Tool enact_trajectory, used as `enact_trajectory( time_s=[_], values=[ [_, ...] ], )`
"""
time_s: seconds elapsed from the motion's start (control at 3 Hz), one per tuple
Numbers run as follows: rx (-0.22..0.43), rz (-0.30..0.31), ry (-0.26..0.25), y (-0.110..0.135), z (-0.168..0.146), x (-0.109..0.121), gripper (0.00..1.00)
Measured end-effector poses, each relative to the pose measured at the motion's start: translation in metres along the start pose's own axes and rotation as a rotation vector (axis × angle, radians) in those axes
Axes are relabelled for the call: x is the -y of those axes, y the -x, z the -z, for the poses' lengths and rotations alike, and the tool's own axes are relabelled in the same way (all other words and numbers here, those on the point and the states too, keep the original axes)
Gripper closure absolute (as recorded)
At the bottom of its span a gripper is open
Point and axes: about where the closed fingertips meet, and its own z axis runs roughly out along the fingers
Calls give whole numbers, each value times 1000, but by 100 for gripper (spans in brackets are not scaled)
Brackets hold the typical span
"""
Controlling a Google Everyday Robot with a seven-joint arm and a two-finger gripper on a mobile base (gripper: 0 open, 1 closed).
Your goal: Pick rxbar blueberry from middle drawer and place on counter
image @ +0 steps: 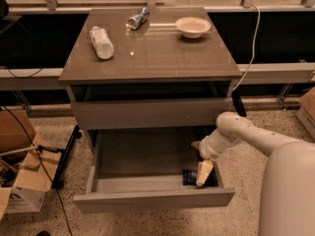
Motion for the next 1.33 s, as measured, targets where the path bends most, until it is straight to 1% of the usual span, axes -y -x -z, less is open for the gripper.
enact_trajectory(
  time_s=[0.33,0.67,1.0,1.33],
  values=[
    [12,-1,22,2,-24,6,0],
    [15,-19,16,-6,-39,16,0],
    [11,-77,-2,-29,-58,24,0],
    [3,-129,-14,-47,-66,26,0]
  ],
)
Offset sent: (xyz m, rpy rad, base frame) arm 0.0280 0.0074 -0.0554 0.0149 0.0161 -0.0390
